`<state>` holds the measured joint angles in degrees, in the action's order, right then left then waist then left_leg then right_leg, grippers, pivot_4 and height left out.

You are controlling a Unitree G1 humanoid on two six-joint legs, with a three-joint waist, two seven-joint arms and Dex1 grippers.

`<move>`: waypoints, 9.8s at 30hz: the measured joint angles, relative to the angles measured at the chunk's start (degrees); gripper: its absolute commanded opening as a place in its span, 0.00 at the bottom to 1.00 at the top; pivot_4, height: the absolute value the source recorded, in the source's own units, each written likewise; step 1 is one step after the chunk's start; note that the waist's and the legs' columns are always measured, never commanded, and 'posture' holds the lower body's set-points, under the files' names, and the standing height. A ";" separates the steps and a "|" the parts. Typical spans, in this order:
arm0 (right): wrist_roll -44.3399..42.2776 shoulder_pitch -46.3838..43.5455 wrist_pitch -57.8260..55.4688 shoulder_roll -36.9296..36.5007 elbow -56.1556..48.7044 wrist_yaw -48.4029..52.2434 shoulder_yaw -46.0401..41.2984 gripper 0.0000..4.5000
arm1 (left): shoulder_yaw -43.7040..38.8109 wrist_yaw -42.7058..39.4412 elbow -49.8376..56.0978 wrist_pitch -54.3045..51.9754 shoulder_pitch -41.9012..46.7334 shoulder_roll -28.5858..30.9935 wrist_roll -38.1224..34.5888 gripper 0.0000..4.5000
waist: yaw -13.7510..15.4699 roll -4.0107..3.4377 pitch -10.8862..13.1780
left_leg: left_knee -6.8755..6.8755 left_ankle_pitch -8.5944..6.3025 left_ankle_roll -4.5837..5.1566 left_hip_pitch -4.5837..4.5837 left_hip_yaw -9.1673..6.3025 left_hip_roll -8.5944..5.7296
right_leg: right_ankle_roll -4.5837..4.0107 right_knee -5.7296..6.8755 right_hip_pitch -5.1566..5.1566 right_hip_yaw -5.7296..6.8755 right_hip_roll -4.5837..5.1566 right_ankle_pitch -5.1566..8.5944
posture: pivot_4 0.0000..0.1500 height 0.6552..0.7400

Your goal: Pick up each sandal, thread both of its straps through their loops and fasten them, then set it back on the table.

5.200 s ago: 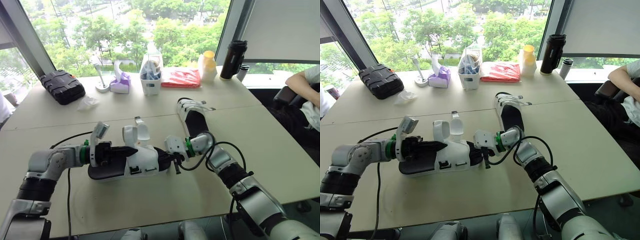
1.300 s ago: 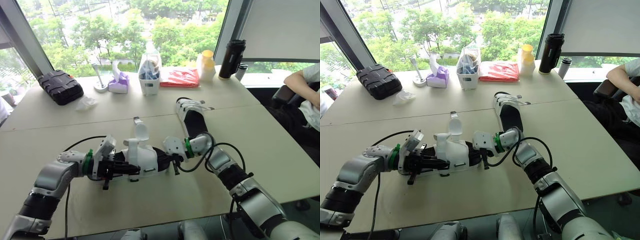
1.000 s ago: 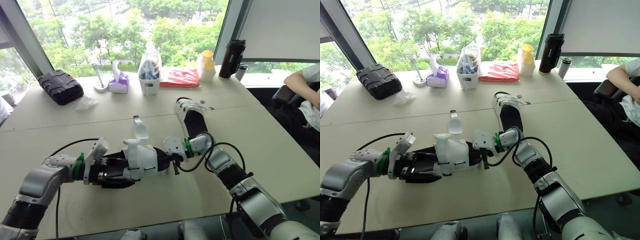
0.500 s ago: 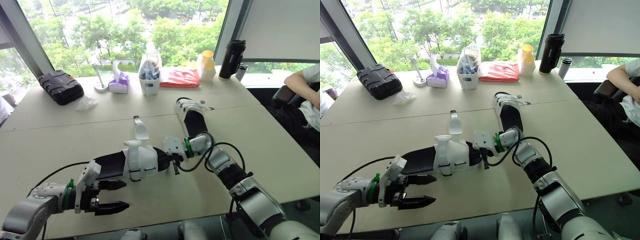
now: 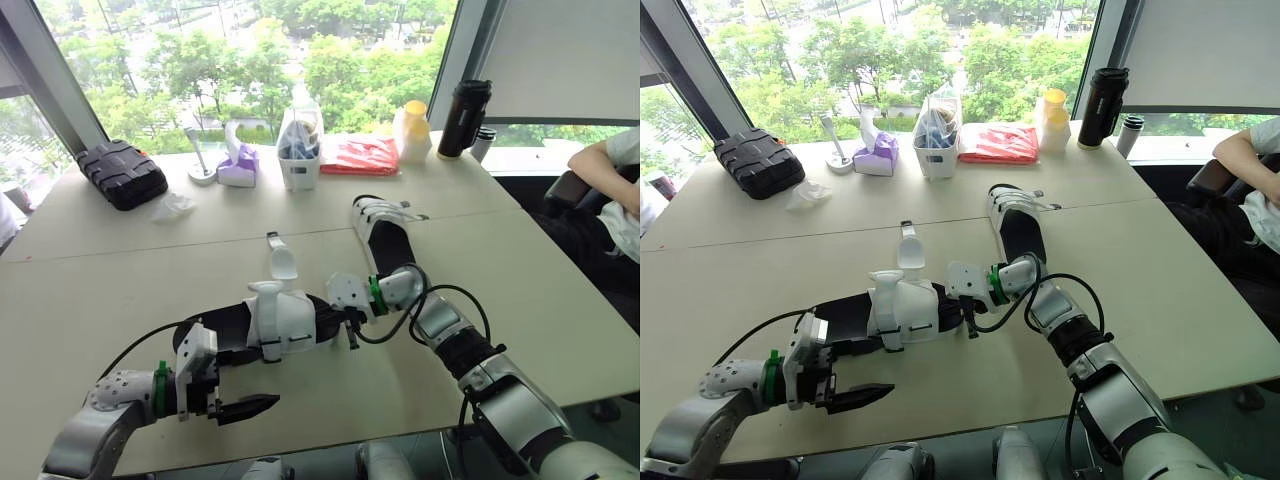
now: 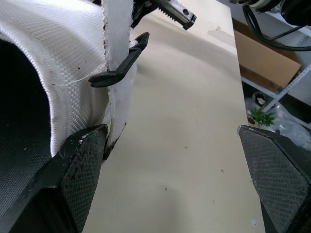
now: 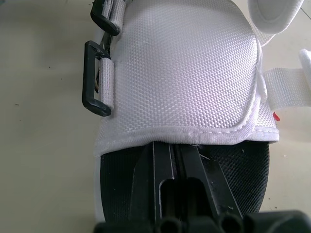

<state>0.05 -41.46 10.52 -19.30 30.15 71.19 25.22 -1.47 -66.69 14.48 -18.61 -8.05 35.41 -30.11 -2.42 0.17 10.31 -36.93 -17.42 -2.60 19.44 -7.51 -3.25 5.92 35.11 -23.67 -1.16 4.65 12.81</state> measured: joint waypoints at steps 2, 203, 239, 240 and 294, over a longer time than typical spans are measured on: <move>0.05 0.00 0.06 0.01 -0.01 -0.03 0.01 0.00 | 0.89 0.36 -0.69 0.80 0.00 -0.96 0.49 0.99 | -0.02 0.00 0.00 | 0.00 0.00 0.00 0.00 0.00 0.00 | 0.00 0.00 0.00 0.00 0.00 0.00 | 1.00 1.00; 2.01 0.58 5.76 -0.16 -0.10 -1.65 1.36 0.00 | -15.19 21.37 -4.68 -16.82 19.06 -11.38 -14.08 0.01 | 0.04 0.42 -0.30 | 0.67 0.33 -0.55 -0.12 -0.07 -0.01 | -0.20 0.10 -0.19 0.10 -0.07 -0.18 | 1.00 1.00; 3.11 0.50 5.77 -0.23 0.07 -1.62 1.35 0.00 | -12.19 29.05 -7.36 -22.61 14.83 -8.16 -9.31 0.99 | 0.12 0.46 -0.81 | 0.71 0.33 -0.55 -0.30 -0.11 -0.02 | -0.16 0.06 0.01 0.13 -0.03 -0.11 | 1.00 1.00; 3.12 0.50 5.77 -0.22 0.12 -1.64 1.35 0.00 | -12.22 29.12 -7.19 -22.69 14.87 -8.15 -9.32 0.99 | 0.12 0.44 -0.82 | 0.72 0.33 -0.55 -0.31 -0.11 -0.02 | -0.15 0.06 0.02 0.13 -0.04 -0.10 | 1.00 1.00; 3.35 0.61 6.13 0.20 -0.03 -2.16 1.41 0.00 | -0.19 16.30 -33.82 -17.45 38.35 -0.30 8.16 0.99 | -0.07 0.50 -0.83 | 0.74 0.33 -0.55 -0.22 -0.18 -0.09 | 0.04 0.05 -0.07 0.23 -0.08 -0.04 | 1.00 1.00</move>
<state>3.40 -40.86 16.65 -19.10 30.12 69.03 26.62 -1.66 -50.39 -19.34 -36.07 30.29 35.12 -21.96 -2.49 0.67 9.48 -36.19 -17.09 -3.15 19.21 -7.69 -3.34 5.96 35.16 -23.74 -0.93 4.57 12.78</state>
